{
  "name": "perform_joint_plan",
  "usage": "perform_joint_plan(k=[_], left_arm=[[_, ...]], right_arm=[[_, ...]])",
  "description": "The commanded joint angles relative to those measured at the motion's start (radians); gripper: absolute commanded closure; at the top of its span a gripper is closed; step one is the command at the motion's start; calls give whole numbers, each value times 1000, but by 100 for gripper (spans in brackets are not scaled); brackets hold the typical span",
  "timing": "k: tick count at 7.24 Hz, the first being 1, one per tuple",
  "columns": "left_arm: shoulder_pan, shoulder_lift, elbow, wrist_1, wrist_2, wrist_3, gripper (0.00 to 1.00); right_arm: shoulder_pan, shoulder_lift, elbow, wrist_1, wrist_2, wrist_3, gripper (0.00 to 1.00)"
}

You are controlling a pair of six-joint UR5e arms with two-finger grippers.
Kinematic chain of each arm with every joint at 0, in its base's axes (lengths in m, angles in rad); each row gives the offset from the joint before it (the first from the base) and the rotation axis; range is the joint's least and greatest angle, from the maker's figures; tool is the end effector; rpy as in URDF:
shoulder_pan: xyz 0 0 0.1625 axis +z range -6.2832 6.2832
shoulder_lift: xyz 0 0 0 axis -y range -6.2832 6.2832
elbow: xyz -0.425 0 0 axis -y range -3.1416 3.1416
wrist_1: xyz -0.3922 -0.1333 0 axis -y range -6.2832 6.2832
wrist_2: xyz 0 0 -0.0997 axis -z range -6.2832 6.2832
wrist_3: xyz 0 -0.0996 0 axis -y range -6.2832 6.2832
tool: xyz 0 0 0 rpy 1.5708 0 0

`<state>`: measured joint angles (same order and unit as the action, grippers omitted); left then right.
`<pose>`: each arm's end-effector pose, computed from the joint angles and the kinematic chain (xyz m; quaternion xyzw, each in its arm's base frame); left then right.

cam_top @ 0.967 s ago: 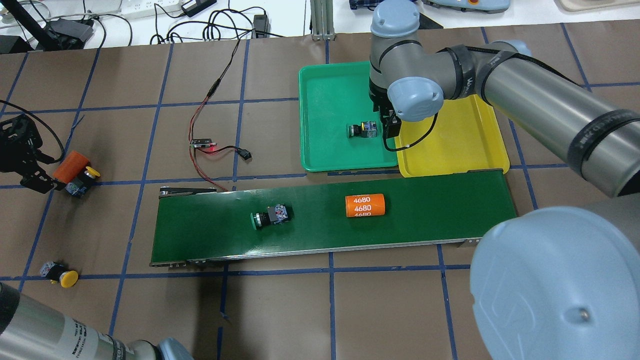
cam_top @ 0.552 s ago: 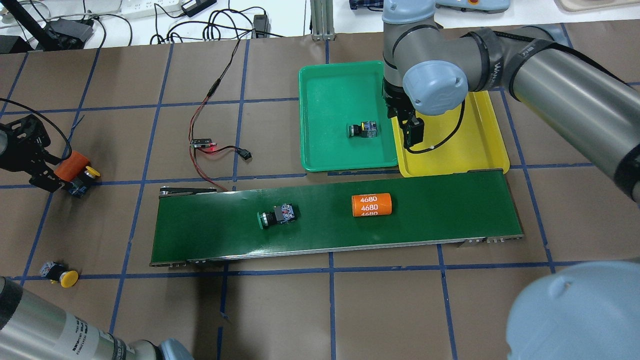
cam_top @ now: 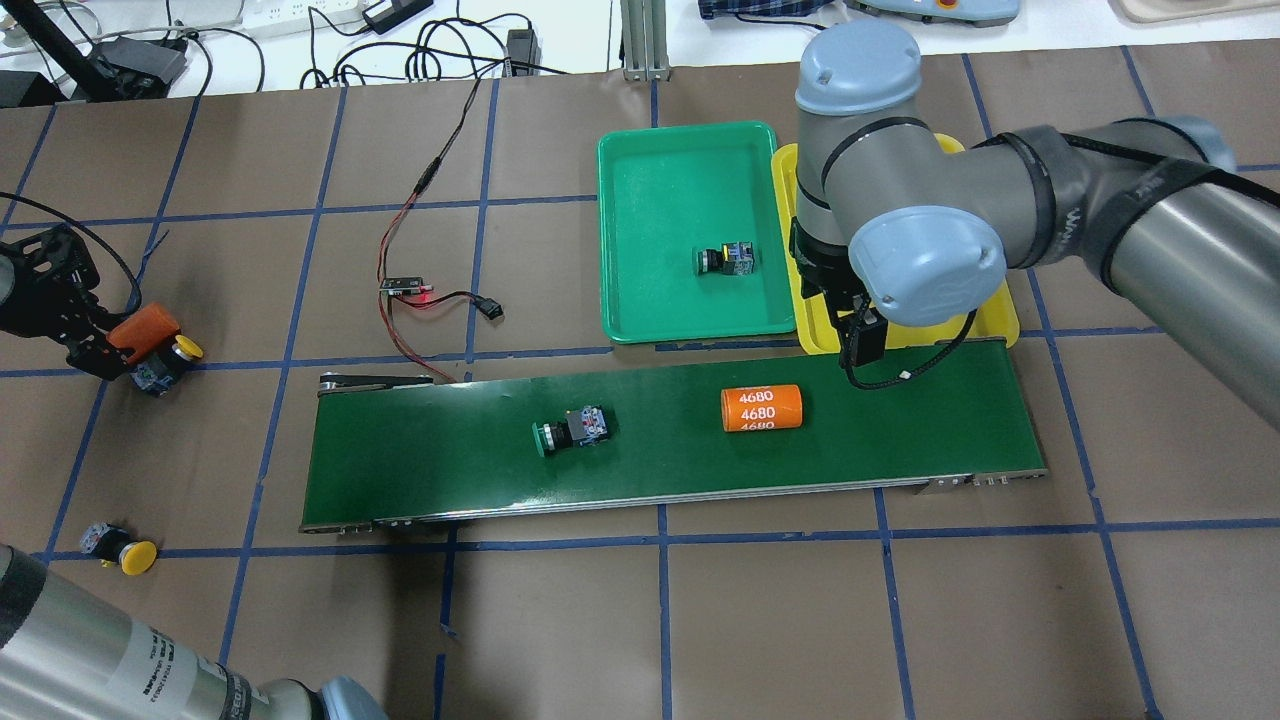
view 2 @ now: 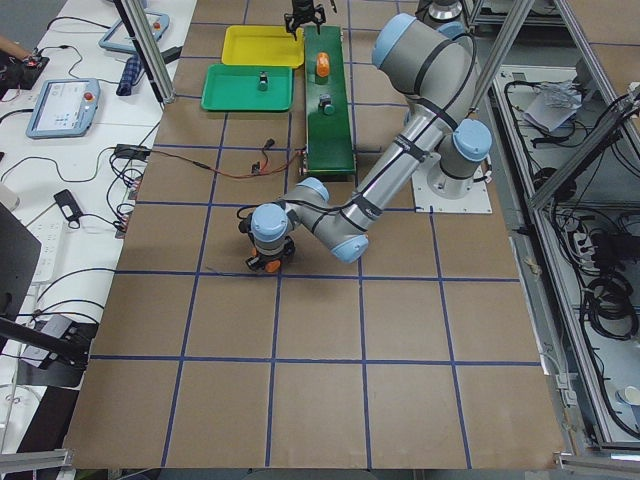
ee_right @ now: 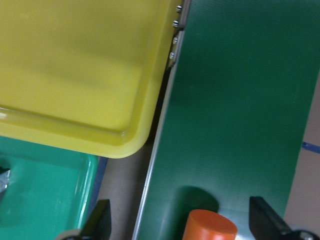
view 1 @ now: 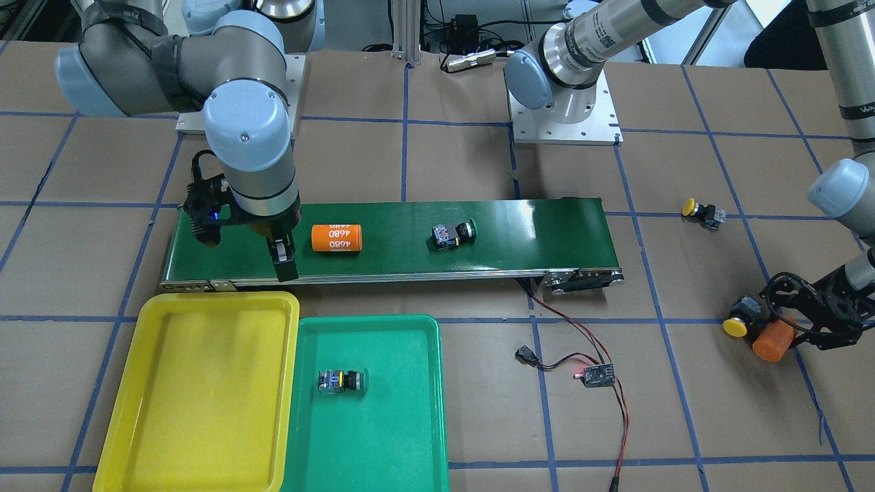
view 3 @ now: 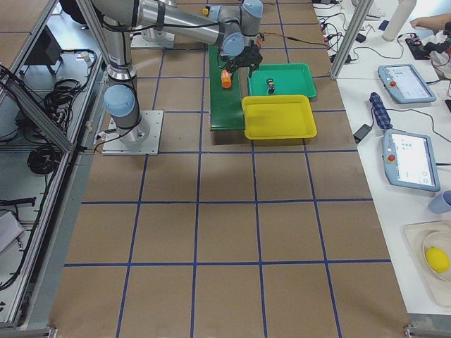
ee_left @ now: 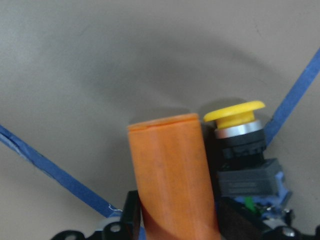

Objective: Sort buttons by color to trays
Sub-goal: 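Grasp the second orange cylinder with the left gripper while the right returns to belt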

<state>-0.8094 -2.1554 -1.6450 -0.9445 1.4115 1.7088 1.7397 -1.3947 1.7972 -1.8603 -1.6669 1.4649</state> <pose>0.3344 -0.5670 0.1753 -0.4535 -0.8875 0.0698 0.0415 0.2099 -0.4950 0.3175 -0.5998 -0.7967 -0.0036 0.0739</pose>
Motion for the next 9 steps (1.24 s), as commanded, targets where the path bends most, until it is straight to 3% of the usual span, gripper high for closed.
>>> perform_joint_plan(k=[1, 2, 5, 7, 9], left_arm=[[-2, -1, 5, 1, -2, 3, 86], [-16, 43, 19, -25, 9, 3, 96], [-100, 233, -21, -323, 15, 171, 96], [-180, 397, -135, -425, 14, 261, 95], [-345, 549, -321, -410, 12, 240, 96]], right_arm=[[1, -61, 132, -110, 7, 20, 4], [4, -58, 157, -202, 6, 67, 4], [12, -17, 128, -204, 6, 69, 2], [0, 3, 136, -200, 7, 66, 0], [4, 3, 137, -197, 22, 67, 0]])
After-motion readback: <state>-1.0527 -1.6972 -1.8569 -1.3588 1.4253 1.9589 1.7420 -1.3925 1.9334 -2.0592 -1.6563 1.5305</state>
